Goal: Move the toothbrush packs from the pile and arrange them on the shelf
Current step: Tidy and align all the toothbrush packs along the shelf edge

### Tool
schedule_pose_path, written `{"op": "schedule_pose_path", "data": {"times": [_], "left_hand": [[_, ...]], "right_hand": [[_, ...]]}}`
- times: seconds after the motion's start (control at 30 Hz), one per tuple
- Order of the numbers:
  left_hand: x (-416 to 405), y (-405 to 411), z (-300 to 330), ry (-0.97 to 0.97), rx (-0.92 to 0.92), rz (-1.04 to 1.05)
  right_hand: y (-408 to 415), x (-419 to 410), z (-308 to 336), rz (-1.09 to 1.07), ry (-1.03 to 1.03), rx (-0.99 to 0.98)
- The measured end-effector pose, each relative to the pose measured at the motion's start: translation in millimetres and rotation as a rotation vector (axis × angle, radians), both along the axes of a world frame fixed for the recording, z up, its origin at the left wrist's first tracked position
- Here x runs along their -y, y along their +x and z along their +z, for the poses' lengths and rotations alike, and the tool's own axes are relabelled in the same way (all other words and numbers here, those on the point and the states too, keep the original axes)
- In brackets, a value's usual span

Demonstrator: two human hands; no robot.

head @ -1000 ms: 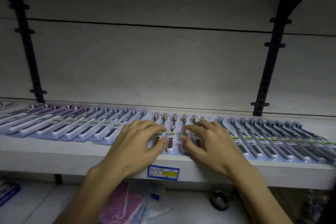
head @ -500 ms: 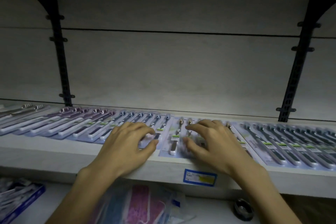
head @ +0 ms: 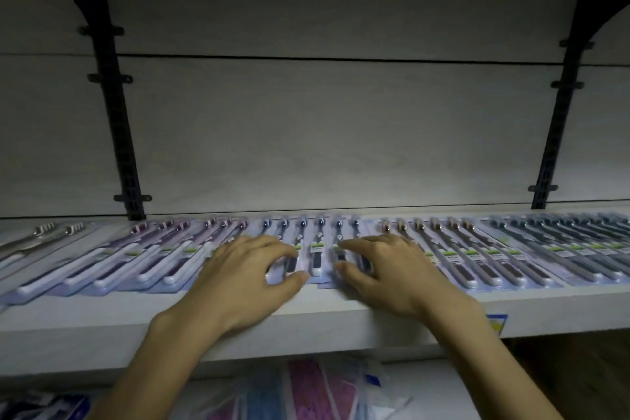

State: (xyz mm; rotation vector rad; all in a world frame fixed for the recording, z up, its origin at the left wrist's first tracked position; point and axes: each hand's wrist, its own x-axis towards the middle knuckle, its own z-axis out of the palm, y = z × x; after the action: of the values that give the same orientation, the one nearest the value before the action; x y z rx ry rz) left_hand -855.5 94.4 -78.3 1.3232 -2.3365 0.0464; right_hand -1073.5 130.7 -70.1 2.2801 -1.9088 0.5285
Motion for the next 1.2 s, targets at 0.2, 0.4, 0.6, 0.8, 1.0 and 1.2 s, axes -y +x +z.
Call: {"op": "schedule_pose_path", "data": {"times": [0.2, 0.4, 0.6, 0.8, 1.0, 1.2], "left_hand": [[10.9, 15.6, -0.2, 0.054, -0.003, -0.056], [11.1, 21.8, -0.7, 0.127, -0.047, -0.063], [12.7, 28.6, -0.4, 0.134, -0.037, -0.023], [10.2, 39.5, 2.7, 0.135, -0.028, 0.024], [8.1, 42.8, 3.2, 0.134, -0.011, 0.066], [6.3, 31.7, 3.0, 0.119, -0.022, 0.057]], "right_hand": [[12.2, 6.6, -4.6, -0.007, 0.057, 0.015], [14.9, 12.7, 1.1, 0.048, 0.082, -0.014], [19.3, 16.3, -2.2, 0.072, 0.075, -0.019], [32.5, 18.3, 0.3, 0.110, 0.095, -0.027], [30.8, 23.5, -7.6, 0.102, 0.103, 0.027], [20.0, 15.4, -5.5, 0.093, 0.065, 0.092]]}}
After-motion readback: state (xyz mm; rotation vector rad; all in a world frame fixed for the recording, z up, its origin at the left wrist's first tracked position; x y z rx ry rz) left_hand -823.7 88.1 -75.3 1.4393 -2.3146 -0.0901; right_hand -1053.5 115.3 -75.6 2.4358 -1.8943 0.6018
